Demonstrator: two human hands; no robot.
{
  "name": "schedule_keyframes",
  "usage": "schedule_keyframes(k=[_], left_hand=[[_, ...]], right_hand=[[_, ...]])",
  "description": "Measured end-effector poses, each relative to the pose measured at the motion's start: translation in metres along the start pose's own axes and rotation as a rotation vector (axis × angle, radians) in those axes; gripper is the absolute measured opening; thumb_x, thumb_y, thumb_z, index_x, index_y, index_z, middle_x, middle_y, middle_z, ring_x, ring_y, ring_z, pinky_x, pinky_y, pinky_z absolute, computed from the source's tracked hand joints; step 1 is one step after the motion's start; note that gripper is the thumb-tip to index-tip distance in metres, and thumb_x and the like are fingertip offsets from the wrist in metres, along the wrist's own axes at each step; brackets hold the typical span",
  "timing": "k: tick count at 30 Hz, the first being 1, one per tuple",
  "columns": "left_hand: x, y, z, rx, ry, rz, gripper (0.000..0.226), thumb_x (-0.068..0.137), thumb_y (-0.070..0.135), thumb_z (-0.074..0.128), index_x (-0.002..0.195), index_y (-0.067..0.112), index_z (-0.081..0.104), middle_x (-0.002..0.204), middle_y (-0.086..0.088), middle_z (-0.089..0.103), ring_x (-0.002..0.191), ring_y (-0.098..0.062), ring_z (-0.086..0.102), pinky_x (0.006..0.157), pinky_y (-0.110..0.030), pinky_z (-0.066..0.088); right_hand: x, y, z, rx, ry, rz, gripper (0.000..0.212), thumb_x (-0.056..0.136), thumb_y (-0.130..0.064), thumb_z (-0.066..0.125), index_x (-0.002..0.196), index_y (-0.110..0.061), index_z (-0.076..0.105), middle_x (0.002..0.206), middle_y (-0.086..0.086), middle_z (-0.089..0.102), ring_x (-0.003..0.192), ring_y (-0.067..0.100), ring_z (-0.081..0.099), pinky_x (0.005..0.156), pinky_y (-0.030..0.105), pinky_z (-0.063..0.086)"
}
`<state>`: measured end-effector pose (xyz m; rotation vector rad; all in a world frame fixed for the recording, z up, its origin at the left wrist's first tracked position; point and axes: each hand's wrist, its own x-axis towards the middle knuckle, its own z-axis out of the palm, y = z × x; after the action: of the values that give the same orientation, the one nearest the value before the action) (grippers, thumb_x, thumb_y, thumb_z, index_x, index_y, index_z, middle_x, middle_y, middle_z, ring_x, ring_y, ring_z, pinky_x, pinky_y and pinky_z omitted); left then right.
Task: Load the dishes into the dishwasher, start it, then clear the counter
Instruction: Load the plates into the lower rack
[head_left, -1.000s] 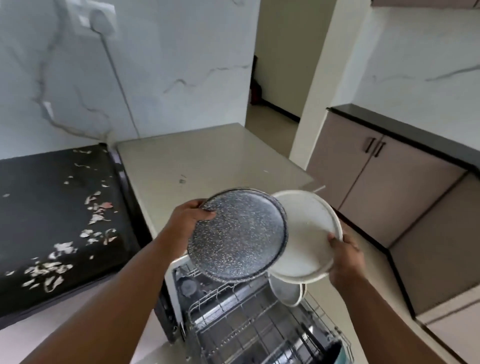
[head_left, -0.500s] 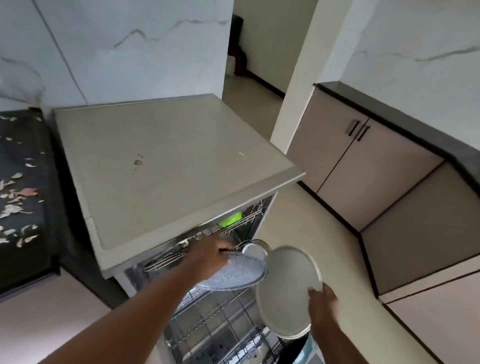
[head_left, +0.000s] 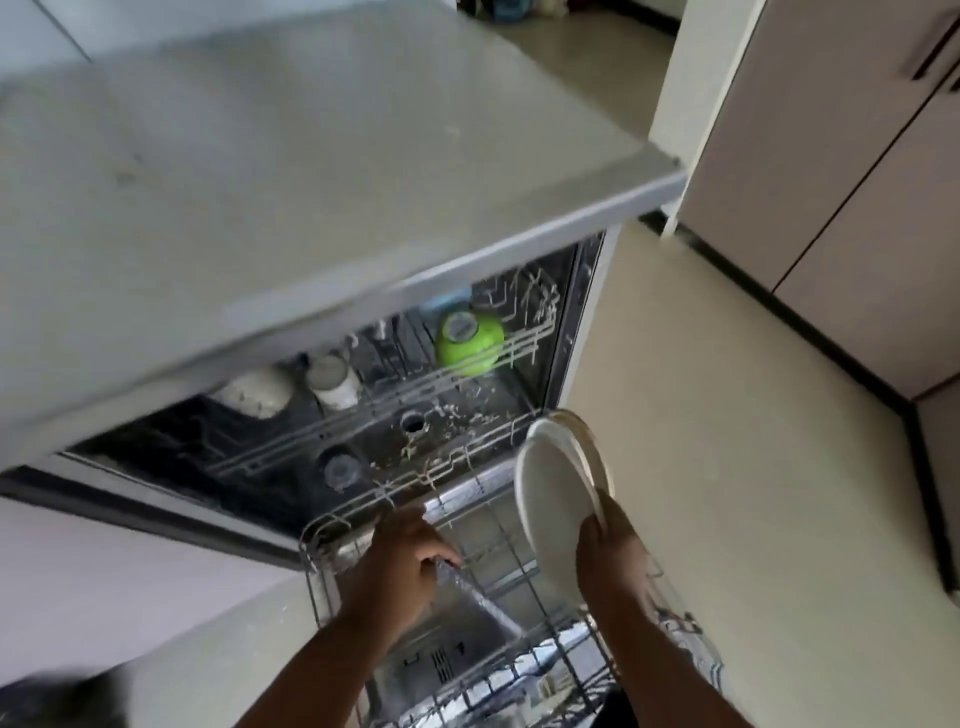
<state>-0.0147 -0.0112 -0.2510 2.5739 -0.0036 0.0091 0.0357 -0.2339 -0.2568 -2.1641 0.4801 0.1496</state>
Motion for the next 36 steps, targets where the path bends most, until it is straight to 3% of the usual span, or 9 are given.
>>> schedule_keyframes(k=[4, 7, 13, 17, 23, 28, 33, 36], left_hand=[[0.025, -0.005, 0.03, -0.039, 0.033, 0.081, 0.052, 0.059, -0.019, 0.075, 0.079, 0.029, 0.076, 0.093, 0.013, 0.065, 0.093, -0.011, 0.062, 0.079, -0.024, 0.051], [0.047, -0.01, 0.045, 0.004, -0.003, 0.152, 0.047, 0.059, -0.02, 0.075, 0.079, 0.022, 0.077, 0.094, 0.0, 0.072, 0.103, -0.026, 0.065, 0.087, -0.038, 0.052], [0.071, -0.022, 0.067, 0.092, -0.065, 0.233, 0.041, 0.061, -0.016, 0.075, 0.081, 0.019, 0.078, 0.091, 0.0, 0.073, 0.111, -0.033, 0.061, 0.092, -0.048, 0.05], [0.085, -0.026, 0.076, 0.168, -0.134, 0.361, 0.037, 0.061, -0.012, 0.078, 0.08, 0.019, 0.078, 0.091, -0.001, 0.072, 0.108, -0.033, 0.061, 0.092, -0.053, 0.05], [0.115, -0.036, 0.089, 0.251, -0.162, 0.486, 0.039, 0.056, -0.014, 0.079, 0.081, 0.016, 0.079, 0.087, -0.005, 0.073, 0.098, -0.038, 0.063, 0.075, -0.052, 0.055], [0.134, -0.041, 0.101, 0.345, -0.208, 0.514, 0.036, 0.055, -0.012, 0.077, 0.08, 0.014, 0.079, 0.083, -0.005, 0.072, 0.091, -0.037, 0.062, 0.068, -0.044, 0.057], [0.153, -0.012, 0.12, 0.383, -0.306, 0.397, 0.027, 0.083, 0.002, 0.063, 0.098, 0.02, 0.076, 0.112, -0.002, 0.064, 0.123, -0.027, 0.044, 0.091, -0.04, 0.046], [0.167, 0.005, 0.135, 0.436, -0.369, 0.418, 0.034, 0.082, -0.001, 0.055, 0.104, 0.02, 0.073, 0.122, -0.003, 0.062, 0.131, -0.028, 0.038, 0.105, -0.045, 0.037]], right_hand=[[0.035, 0.018, 0.027, -0.037, -0.051, -0.059, 0.044, 0.097, -0.012, 0.046, 0.14, -0.021, 0.05, 0.11, 0.026, 0.067, 0.094, 0.043, 0.064, 0.075, 0.04, 0.048], [0.056, 0.029, 0.043, -0.042, -0.084, -0.058, 0.046, 0.097, -0.013, 0.045, 0.142, -0.022, 0.048, 0.115, 0.025, 0.066, 0.099, 0.042, 0.062, 0.077, 0.038, 0.046], [0.079, 0.046, 0.073, -0.056, -0.129, -0.092, 0.046, 0.096, -0.009, 0.045, 0.14, -0.018, 0.049, 0.12, 0.021, 0.065, 0.105, 0.04, 0.061, 0.086, 0.037, 0.047], [0.081, 0.058, 0.091, -0.075, -0.183, -0.164, 0.044, 0.094, -0.008, 0.044, 0.137, -0.016, 0.051, 0.108, 0.021, 0.068, 0.095, 0.039, 0.063, 0.082, 0.037, 0.05], [0.084, 0.067, 0.104, -0.111, -0.208, -0.133, 0.042, 0.097, -0.011, 0.042, 0.138, -0.019, 0.049, 0.101, 0.019, 0.068, 0.089, 0.038, 0.062, 0.071, 0.029, 0.04], [0.095, 0.069, 0.112, -0.188, -0.31, -0.086, 0.044, 0.101, -0.018, 0.037, 0.145, -0.023, 0.034, 0.109, 0.018, 0.066, 0.095, 0.039, 0.062, 0.073, 0.034, 0.042], [0.099, 0.075, 0.109, -0.169, -0.311, -0.013, 0.05, 0.101, -0.022, 0.04, 0.15, -0.024, 0.027, 0.129, 0.015, 0.06, 0.109, 0.035, 0.06, 0.085, 0.035, 0.046], [0.098, 0.077, 0.104, -0.155, -0.316, -0.025, 0.052, 0.1, -0.021, 0.039, 0.15, -0.027, 0.03, 0.13, 0.014, 0.06, 0.109, 0.032, 0.061, 0.091, 0.036, 0.049]])
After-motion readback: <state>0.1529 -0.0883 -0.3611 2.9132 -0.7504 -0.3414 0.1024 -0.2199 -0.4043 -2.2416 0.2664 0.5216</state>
